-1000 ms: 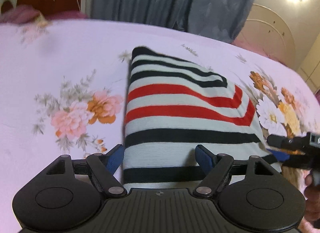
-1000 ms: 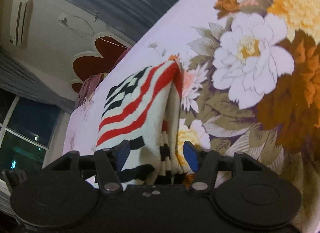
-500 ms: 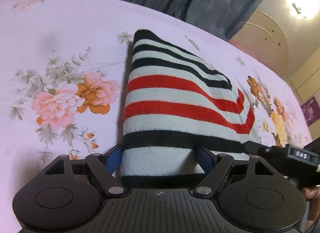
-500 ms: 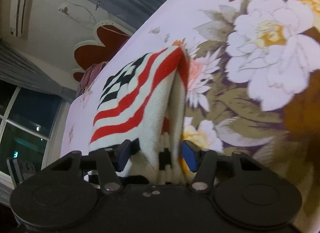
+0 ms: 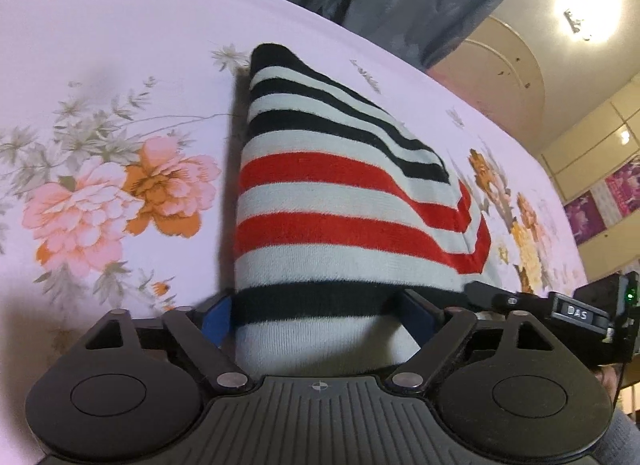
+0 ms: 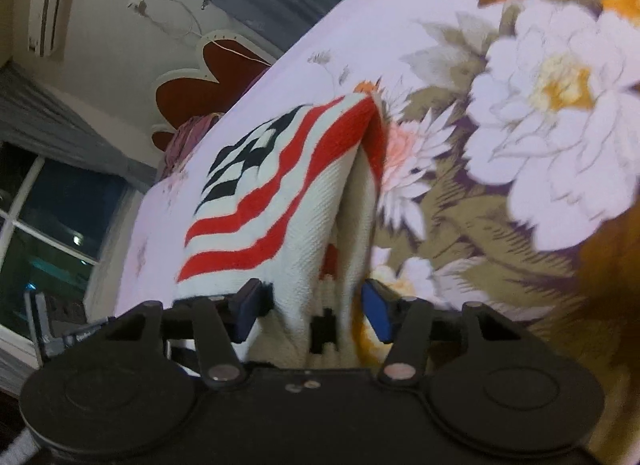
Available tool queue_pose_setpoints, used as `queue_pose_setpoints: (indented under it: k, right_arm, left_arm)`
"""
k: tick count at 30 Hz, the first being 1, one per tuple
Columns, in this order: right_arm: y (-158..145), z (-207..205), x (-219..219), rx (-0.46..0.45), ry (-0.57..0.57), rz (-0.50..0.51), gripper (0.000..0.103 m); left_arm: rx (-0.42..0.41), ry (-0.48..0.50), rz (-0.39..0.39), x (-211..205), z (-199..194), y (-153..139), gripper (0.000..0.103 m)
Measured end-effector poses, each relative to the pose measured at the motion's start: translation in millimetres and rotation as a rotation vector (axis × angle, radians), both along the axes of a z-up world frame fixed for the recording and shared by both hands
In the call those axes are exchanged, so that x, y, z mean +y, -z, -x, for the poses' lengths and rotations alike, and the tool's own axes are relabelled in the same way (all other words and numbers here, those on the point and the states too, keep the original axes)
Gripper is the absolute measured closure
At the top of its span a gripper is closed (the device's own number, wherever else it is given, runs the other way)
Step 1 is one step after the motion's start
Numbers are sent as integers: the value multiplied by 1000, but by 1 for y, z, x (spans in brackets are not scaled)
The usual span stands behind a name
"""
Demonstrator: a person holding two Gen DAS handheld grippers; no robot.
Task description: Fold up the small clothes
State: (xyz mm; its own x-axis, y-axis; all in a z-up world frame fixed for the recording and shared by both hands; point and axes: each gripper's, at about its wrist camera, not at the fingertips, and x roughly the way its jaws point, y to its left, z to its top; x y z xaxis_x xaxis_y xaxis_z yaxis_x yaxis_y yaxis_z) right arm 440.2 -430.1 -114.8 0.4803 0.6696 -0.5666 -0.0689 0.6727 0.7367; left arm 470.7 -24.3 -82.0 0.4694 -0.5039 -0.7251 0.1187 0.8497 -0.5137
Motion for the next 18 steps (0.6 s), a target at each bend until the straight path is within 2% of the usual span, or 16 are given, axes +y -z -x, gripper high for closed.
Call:
queue_pose_setpoints:
  k: [2,6,14,18]
  right_arm:
    - [-3,-2,15,-19,0,41,50]
    - [-5,5,23,-34,42,96,61]
    - [-27,16,55,-60,94,300,65]
    - [-33,20,65,-61,119,354,67]
  left_arm:
    - [-9,10,5,-2,-3,1,14]
    - [-43,58,-45,-12,-6,0,15]
    - [-92,132,-70,-7,-8,-5,35]
    - [-110,153,-79,-6,-7,-8,38]
